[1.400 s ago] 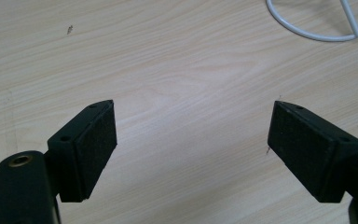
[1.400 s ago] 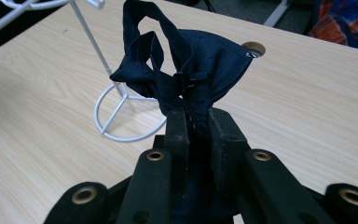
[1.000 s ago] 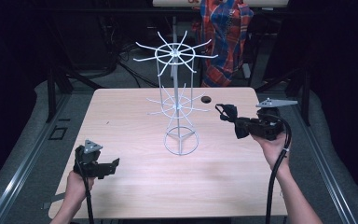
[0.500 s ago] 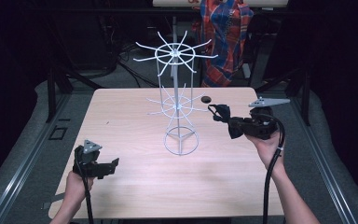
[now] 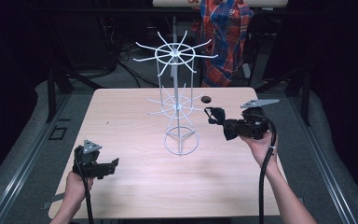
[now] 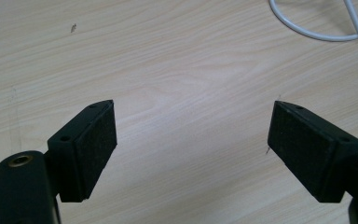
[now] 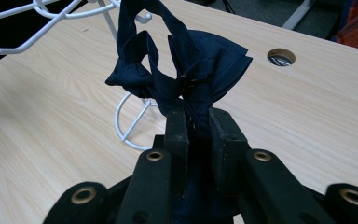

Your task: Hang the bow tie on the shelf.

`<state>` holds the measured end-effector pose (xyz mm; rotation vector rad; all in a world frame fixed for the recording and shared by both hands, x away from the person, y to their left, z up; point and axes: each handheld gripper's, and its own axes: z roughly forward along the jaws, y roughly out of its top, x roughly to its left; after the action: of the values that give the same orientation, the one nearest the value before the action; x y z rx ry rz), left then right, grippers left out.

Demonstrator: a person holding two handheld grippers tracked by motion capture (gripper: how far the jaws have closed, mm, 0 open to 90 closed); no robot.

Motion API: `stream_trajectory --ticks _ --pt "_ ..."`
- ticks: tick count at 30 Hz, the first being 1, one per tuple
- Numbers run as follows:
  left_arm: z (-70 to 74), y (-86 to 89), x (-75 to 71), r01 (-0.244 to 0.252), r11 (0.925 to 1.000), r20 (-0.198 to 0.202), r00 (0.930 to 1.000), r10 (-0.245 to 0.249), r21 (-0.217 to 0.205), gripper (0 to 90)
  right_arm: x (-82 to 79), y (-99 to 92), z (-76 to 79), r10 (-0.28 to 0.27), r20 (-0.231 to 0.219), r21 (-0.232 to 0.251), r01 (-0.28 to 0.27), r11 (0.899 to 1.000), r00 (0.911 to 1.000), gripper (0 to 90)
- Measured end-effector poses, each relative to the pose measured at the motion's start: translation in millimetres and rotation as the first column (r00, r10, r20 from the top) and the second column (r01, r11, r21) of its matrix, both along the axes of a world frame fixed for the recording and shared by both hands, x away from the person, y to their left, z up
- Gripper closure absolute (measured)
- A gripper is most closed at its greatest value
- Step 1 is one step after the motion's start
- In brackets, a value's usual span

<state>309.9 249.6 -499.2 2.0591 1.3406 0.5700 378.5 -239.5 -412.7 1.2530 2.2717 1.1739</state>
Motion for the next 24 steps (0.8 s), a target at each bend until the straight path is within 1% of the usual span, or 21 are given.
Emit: stream_trajectory --ticks 3,24 --pt "-0.3 0.0 0.3 -0.001 1.0000 -0.001 1.0000 0.001 0.000 15.8 1.2 1.8 -1.1 -0.001 -0.001 0.001 0.001 1.000 1.0000 78.4" --pt "-0.6 0.4 0.6 -0.002 1.0000 -0.004 1.0000 0.002 -0.001 15.8 12.2 18.7 -7.1 0.019 -0.020 -0.031 -0.019 0.999 0.9996 78.4"
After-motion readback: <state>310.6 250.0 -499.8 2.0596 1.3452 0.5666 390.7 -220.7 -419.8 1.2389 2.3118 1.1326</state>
